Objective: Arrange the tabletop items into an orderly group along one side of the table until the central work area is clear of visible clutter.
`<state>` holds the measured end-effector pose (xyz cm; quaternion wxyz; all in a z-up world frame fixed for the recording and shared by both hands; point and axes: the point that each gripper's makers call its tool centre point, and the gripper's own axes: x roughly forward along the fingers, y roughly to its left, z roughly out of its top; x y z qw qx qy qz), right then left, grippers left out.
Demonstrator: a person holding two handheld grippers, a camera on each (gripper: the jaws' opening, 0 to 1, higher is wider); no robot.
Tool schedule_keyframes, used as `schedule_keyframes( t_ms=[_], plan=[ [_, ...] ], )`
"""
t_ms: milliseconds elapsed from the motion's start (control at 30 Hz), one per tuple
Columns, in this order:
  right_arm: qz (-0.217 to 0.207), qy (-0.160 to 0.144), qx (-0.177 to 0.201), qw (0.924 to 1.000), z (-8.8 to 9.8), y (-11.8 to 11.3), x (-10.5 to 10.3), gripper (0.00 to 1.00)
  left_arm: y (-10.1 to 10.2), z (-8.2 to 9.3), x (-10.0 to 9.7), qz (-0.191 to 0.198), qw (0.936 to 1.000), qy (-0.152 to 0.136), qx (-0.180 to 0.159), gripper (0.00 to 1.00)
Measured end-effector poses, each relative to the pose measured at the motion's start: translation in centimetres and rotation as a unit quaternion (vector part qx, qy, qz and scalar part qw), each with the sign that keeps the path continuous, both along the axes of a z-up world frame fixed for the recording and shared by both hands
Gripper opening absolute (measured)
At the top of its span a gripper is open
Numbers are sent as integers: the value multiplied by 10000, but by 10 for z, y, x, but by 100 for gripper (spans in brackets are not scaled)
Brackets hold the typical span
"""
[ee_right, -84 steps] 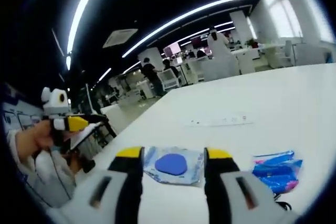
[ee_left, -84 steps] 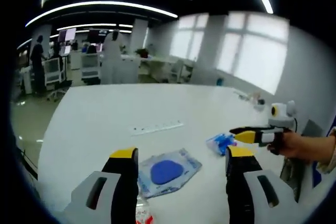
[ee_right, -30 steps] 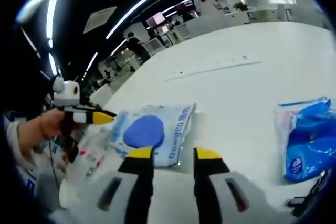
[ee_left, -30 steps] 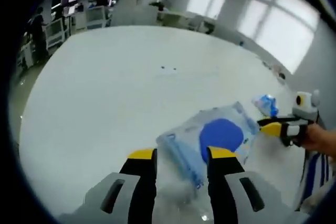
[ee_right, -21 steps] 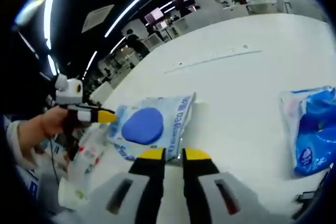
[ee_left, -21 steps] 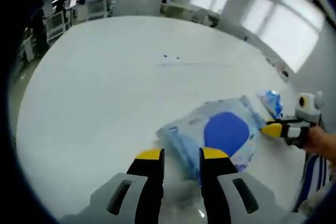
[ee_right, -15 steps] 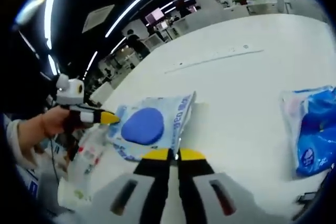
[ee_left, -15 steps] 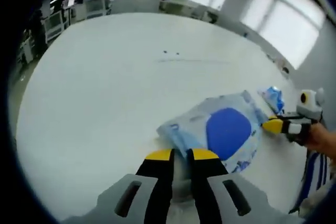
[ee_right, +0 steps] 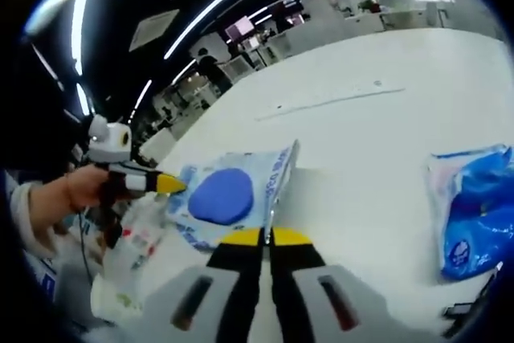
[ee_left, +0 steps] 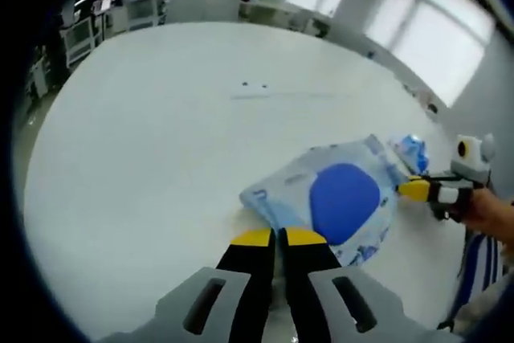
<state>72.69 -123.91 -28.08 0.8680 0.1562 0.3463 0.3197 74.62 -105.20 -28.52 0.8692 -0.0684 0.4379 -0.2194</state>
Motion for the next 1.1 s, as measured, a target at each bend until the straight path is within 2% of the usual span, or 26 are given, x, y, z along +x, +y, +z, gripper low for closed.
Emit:
schedule_keyframes(
  t_ms=[300, 733, 867, 1100],
  plan=[
    [-124, -202, 23, 9997, 25, -9, -2, 0, -12, 23, 6, 3, 9996, -217, -155, 0],
    [-605, -364, -66, 9975, 47, -49, -2, 0, -53, 42, 7, -283, 9985, -351, -305, 0],
    [-728, -371, -225, 9964, 44, -65, -3, 0, -68, 40, 7, -409, 9982, -323, -312, 0],
    [-973, -211, -486, 9938, 34, -83, -8, 0, -88, 30, 6, -531, 9979, -191, -310, 0]
  ],
)
